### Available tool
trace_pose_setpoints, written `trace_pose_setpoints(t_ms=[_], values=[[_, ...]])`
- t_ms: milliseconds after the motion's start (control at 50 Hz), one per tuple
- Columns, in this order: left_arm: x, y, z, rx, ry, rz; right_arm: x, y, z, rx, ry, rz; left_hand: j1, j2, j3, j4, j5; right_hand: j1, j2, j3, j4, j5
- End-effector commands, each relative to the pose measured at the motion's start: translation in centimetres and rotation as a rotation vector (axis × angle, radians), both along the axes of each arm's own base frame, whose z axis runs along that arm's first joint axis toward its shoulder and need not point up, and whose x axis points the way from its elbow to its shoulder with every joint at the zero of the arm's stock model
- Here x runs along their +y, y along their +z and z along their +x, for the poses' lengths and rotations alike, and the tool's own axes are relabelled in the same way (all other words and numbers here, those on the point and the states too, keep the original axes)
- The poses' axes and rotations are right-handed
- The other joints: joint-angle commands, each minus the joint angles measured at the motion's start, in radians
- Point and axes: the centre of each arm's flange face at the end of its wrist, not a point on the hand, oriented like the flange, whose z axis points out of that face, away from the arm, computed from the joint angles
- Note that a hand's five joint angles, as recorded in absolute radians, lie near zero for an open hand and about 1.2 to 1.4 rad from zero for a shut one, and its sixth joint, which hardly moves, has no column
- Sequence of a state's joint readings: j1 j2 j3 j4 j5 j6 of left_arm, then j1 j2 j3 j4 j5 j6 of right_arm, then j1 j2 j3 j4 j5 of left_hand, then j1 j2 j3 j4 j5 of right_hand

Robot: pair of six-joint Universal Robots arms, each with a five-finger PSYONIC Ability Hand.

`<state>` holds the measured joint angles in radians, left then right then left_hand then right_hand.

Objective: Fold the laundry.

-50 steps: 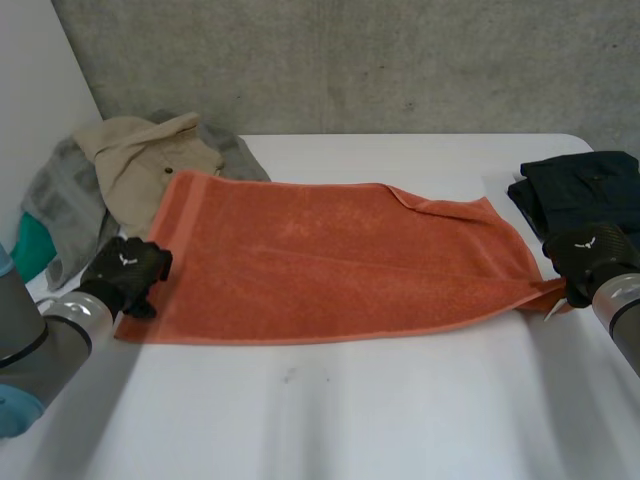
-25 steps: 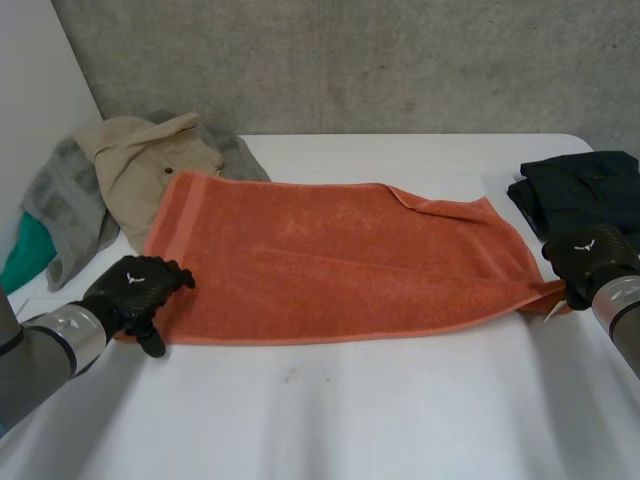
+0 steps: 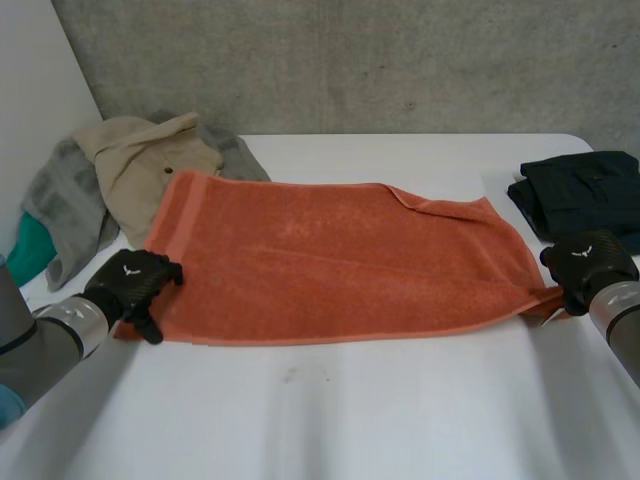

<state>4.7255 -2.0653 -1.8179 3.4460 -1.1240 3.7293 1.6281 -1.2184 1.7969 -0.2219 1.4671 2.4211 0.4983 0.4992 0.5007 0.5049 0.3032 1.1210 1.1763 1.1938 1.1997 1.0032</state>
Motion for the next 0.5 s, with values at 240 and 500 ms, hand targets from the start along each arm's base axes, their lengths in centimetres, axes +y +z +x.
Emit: trace_pose_setpoints(t_ms=[240, 500], values=[[-2.6, 0.4, 0.1, -0.026, 0.048, -0.143, 0.1, -0.2, 0.1, 0.002, 0.002, 0.005, 0.296, 0.295, 0.294, 0.290, 0.317, 0.275, 0.220, 0.202, 0.197, 0.219], [0.3, 4.8, 0.5, -0.026, 0.066, -0.195, 0.8, 1.5, -0.1, 0.018, 0.001, -0.022, 0.898, 0.897, 0.896, 0.891, 0.919, 0.275, 0.220, 0.202, 0.197, 0.219]])
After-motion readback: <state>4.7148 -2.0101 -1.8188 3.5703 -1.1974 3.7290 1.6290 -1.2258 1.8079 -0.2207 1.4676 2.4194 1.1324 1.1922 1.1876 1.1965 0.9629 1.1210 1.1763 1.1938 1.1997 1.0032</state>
